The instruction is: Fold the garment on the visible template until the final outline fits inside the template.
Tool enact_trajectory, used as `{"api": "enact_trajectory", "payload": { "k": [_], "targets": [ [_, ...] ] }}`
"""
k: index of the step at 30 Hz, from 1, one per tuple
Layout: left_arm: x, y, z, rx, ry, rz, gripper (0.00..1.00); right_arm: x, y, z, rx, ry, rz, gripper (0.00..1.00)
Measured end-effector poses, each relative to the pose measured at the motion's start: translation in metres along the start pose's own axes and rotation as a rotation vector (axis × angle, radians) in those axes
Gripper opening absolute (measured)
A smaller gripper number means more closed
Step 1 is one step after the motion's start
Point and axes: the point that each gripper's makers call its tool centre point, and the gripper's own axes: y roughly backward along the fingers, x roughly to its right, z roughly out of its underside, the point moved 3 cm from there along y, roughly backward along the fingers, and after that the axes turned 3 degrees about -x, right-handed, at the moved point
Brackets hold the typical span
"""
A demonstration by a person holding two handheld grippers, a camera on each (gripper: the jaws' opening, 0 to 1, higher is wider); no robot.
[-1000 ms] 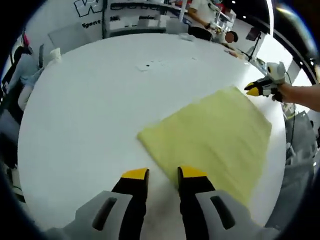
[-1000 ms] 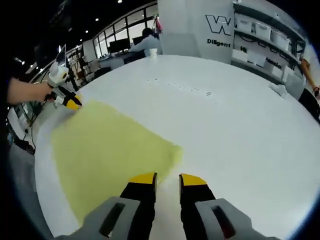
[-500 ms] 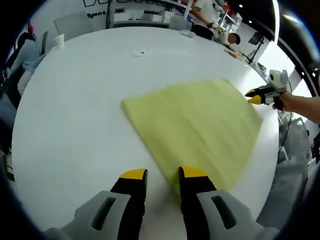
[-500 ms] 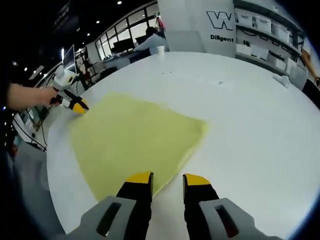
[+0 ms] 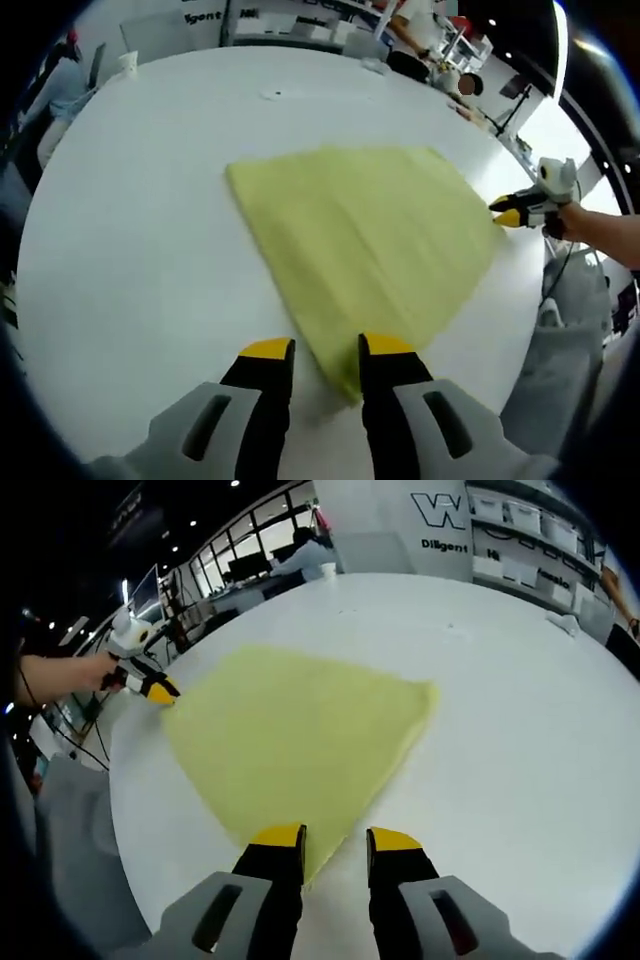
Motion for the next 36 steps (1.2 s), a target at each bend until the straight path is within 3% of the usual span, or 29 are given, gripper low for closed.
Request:
{"api": "enact_trajectory", "payload": {
  "k": [8,15,19,22,26,29,31,32,33,35,36],
  "targets": [
    [-0.003,0.0,0.018,-0.026,0.055,0.008,0.24,-0.004,0.0,0.012,-0.023,-0.024,0.007,0.17],
    [-0.005,-0.002,0.025,-0.034,0.071,0.0,0.07,-0.008,0.0,0.019,-0.043,-0.044,-0.001,0.11],
    [-0.003,-0.002,0.026,-0.034,0.07,0.001,0.06,-0.014,0.0,0.02,-0.043,-0.034,-0.022,0.0],
    [-0.006,-0.001,0.026,-0.025,0.025,-0.016,0.05,-0.015,0.0,0.021,-0.039,-0.014,-0.033,0.0],
    [-0.011,0.003,0.027,-0.012,0.054,-0.014,0.05,-0.009,0.003,0.024,-0.033,0.001,-0.03,0.0],
    [-0.006,0.003,0.028,-0.007,0.041,-0.011,0.05,-0.012,0.004,0.024,-0.021,-0.095,-0.045,0.0],
    [-0.004,0.004,0.028,-0.001,0.05,-0.011,0.08,-0.011,0.005,0.024,-0.023,-0.111,-0.032,0.0],
    [-0.004,0.004,0.027,0.003,0.056,-0.018,0.11,-0.009,0.006,0.024,-0.026,-0.117,-0.014,0.02],
    [-0.004,0.005,0.026,0.019,0.114,-0.043,0.22,-0.01,0.008,0.023,-0.013,-0.119,-0.018,0.07],
    [0.005,0.007,0.022,0.054,0.149,0.016,0.3,-0.01,0.013,0.022,0.009,-0.139,-0.017,0.09],
    [0.004,0.01,0.025,0.042,0.14,0.006,0.31,-0.01,0.015,0.022,0.016,-0.135,-0.016,0.1]
  ]
}}
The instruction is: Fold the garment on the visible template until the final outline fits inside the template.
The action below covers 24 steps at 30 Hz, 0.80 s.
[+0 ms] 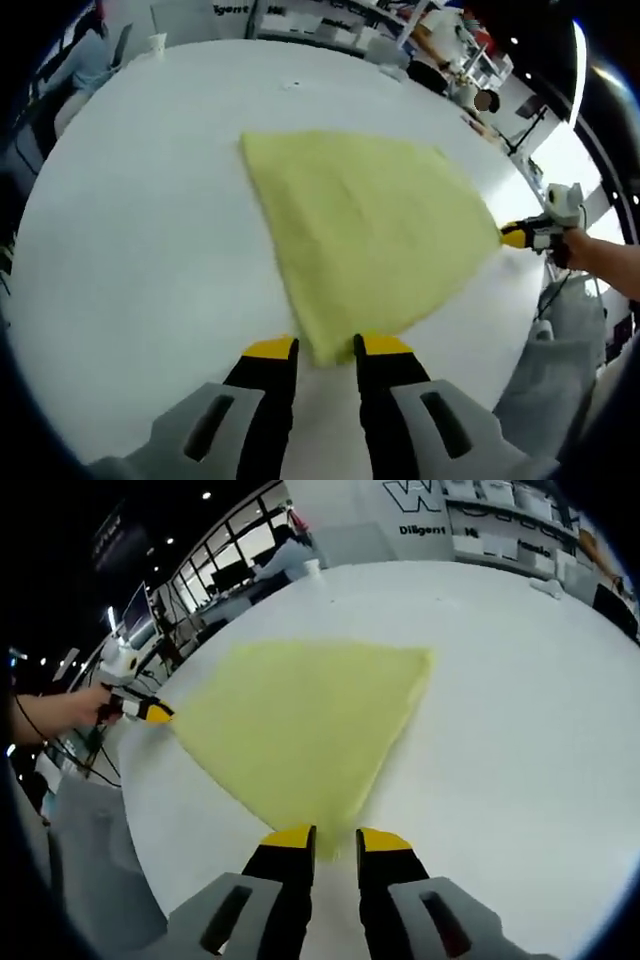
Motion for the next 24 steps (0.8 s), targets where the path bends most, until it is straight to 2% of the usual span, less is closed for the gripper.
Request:
{"api": "enact_trajectory", "payload": {
  "k": [5,8,10,14,16,19,20,21,24],
  "targets": [
    [0.007,0.0,0.011,-0.029,-0.019,0.001,0.28,-0.005,0.001,0.009,-0.025,-0.002,-0.01,0.12],
    [0.007,-0.003,0.016,-0.043,-0.018,-0.012,0.21,-0.008,-0.002,0.013,-0.038,-0.002,-0.01,0.1],
    [0.005,-0.004,0.019,-0.051,-0.019,-0.023,0.11,-0.01,-0.004,0.015,-0.047,-0.011,-0.012,0.08],
    [0.006,-0.006,0.019,-0.033,-0.009,-0.012,0.08,-0.01,-0.006,0.016,-0.037,-0.052,-0.02,0.04],
    [0.006,-0.006,0.019,-0.025,-0.012,0.0,0.06,-0.008,-0.005,0.017,-0.035,-0.035,-0.013,0.0],
    [0.002,-0.005,0.021,-0.019,0.008,0.006,0.06,-0.005,-0.003,0.018,-0.025,-0.031,-0.022,0.0],
    [0.0,-0.004,0.021,-0.015,0.015,0.008,0.05,-0.002,-0.003,0.018,-0.021,0.01,-0.016,0.0],
    [-0.001,-0.003,0.022,-0.017,0.037,0.017,0.05,-0.003,-0.002,0.02,-0.022,0.0,-0.025,0.0],
    [-0.004,-0.001,0.023,-0.02,0.036,0.027,0.05,0.001,-0.002,0.021,-0.017,-0.013,-0.031,0.0]
  ]
}}
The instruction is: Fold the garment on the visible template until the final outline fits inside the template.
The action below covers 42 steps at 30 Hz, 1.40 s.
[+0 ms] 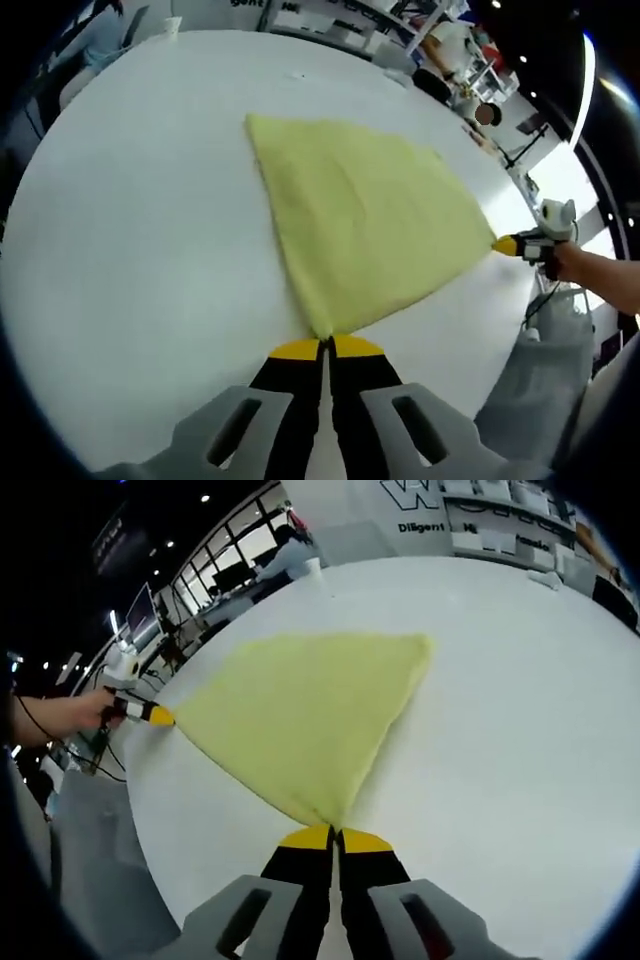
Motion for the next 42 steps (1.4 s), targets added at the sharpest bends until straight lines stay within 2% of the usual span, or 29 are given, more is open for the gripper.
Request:
{"api": "enact_trajectory", "payload": {
  "k": [4,6,7,9,13,16,17,20,22,23,25,30,33,35,36,42],
  "targets": [
    [0.002,-0.001,-0.001,-0.001,-0.005,-0.003,0.05,-0.002,-0.001,-0.001,-0.001,-0.012,0.003,0.0],
    [0.005,-0.002,0.002,-0.019,0.043,0.026,0.06,-0.005,0.0,0.0,-0.016,-0.036,-0.004,0.0],
    [0.004,-0.001,0.004,-0.034,0.046,0.022,0.06,-0.006,0.001,-0.001,-0.018,-0.034,-0.001,0.0],
    [0.0,0.001,0.004,-0.022,0.018,-0.013,0.06,-0.006,0.005,-0.001,-0.018,-0.037,0.01,0.0],
    [-0.001,0.009,0.01,-0.015,0.033,-0.012,0.05,-0.01,0.015,-0.003,0.003,-0.011,0.023,0.09],
    [0.003,0.017,0.014,-0.009,0.027,-0.018,0.06,-0.014,0.023,-0.006,0.022,0.038,0.036,0.12],
    [0.004,0.019,0.014,0.001,0.022,-0.019,0.07,-0.017,0.027,-0.01,0.049,0.074,0.041,0.14],
    [0.009,0.029,0.009,0.058,-0.034,-0.018,0.12,-0.029,0.035,-0.013,0.071,0.12,0.034,0.17],
    [0.014,0.036,0.008,0.083,-0.047,-0.019,0.19,-0.038,0.041,-0.018,0.098,0.167,0.04,0.21],
    [0.017,0.039,0.005,0.114,-0.063,-0.017,0.23,-0.042,0.043,-0.019,0.106,0.174,0.037,0.22],
    [0.023,0.048,0.006,0.14,-0.081,-0.015,0.27,-0.05,0.048,-0.023,0.142,0.236,0.042,0.29],
    [0.039,0.066,0.006,0.242,-0.156,-0.013,0.44,-0.077,0.065,-0.027,0.228,0.299,0.013,0.38],
    [0.046,0.078,0.007,0.317,-0.21,-0.02,0.58,-0.086,0.073,-0.026,0.258,0.305,0.018,0.43],
    [0.05,0.084,0.012,0.321,-0.201,-0.014,0.61,-0.092,0.078,-0.026,0.286,0.314,0.017,0.47],
    [0.053,0.09,0.012,0.355,-0.205,-0.011,0.62,-0.094,0.08,-0.024,0.287,0.316,0.017,0.49],
    [0.063,0.112,0.023,0.428,-0.247,-0.034,0.76,-0.106,0.092,-0.016,0.333,0.311,0.03,0.58]
  ]
}}
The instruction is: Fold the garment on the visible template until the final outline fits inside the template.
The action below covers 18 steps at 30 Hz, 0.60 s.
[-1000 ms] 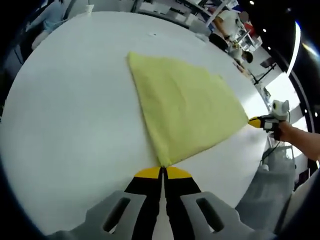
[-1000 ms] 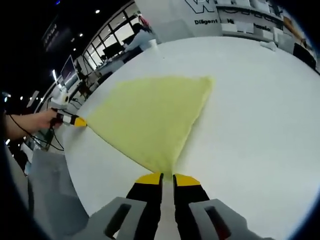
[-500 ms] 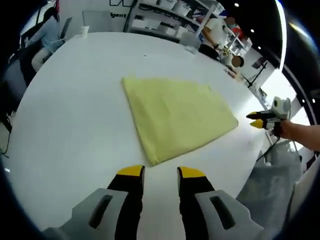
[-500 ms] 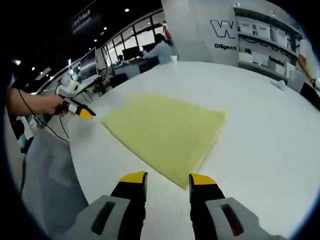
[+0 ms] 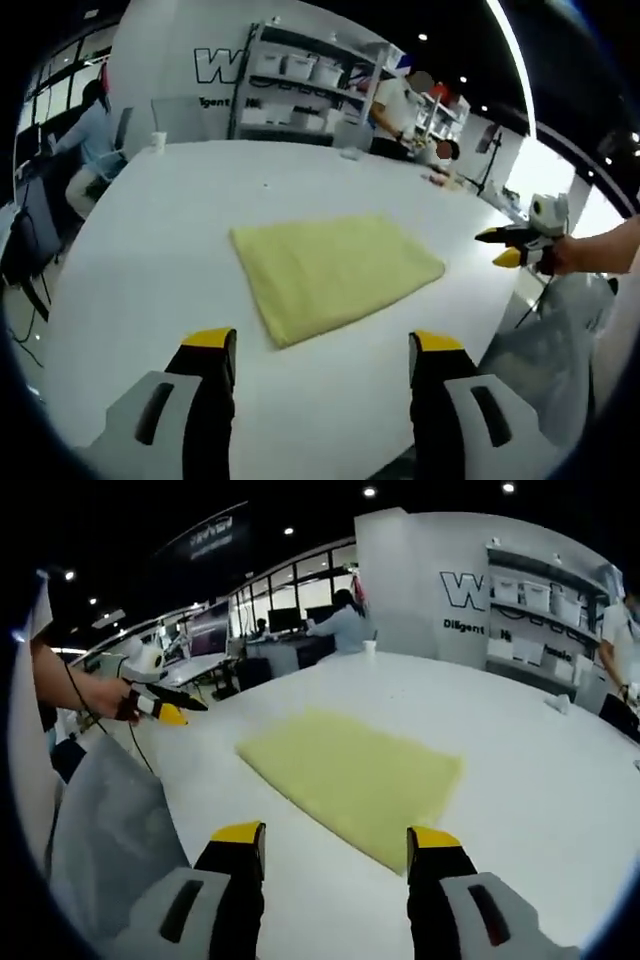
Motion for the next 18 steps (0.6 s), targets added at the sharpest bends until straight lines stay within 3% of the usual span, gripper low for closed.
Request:
{"api": "enact_trajectory", "payload": {
  "k": [5,14,18],
  "targets": [
    [0.01,0.02,-0.001,0.067,-0.04,-0.027,0.91,-0.014,0.008,-0.001,0.034,-0.012,0.006,0.63],
    [0.029,0.041,0.014,0.091,-0.023,-0.023,0.99,-0.048,0.019,-0.003,0.091,-0.03,0.023,0.87],
    [0.033,0.048,0.005,0.12,-0.04,-0.032,0.99,-0.053,0.023,-0.004,0.11,-0.052,0.034,0.96]
  ]
}}
